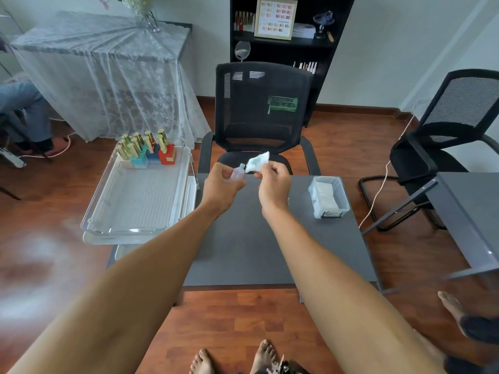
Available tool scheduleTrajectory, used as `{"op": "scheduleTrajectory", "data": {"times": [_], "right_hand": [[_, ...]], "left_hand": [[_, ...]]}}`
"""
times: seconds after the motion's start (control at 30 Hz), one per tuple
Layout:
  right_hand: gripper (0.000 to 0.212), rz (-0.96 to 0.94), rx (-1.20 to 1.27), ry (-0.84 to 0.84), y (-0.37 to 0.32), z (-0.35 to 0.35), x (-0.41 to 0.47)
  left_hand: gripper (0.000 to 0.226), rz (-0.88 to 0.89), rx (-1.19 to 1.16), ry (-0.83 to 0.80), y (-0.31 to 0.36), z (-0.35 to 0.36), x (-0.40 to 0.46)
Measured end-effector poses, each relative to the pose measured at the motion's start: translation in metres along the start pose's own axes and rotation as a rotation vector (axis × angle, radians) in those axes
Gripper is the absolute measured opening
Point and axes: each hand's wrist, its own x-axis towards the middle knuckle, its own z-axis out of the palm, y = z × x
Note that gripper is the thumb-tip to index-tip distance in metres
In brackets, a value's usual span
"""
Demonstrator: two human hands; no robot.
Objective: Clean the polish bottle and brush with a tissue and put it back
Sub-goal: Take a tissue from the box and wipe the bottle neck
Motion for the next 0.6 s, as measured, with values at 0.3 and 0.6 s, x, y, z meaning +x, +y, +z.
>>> {"op": "scheduleTrajectory", "data": {"times": [0.3, 0.6], "right_hand": [[0.016, 0.332, 0.236, 0.089, 0.02, -0.022, -0.003], [0.011, 0.549, 0.127, 0.04, 0.106, -0.053, -0.021]], "left_hand": [[0.032, -0.042, -0.02, -0.076, -0.021, 0.001, -0.005], [0.017, -0.132, -0.049, -0.191, -0.072, 0.019, -0.03]]}}
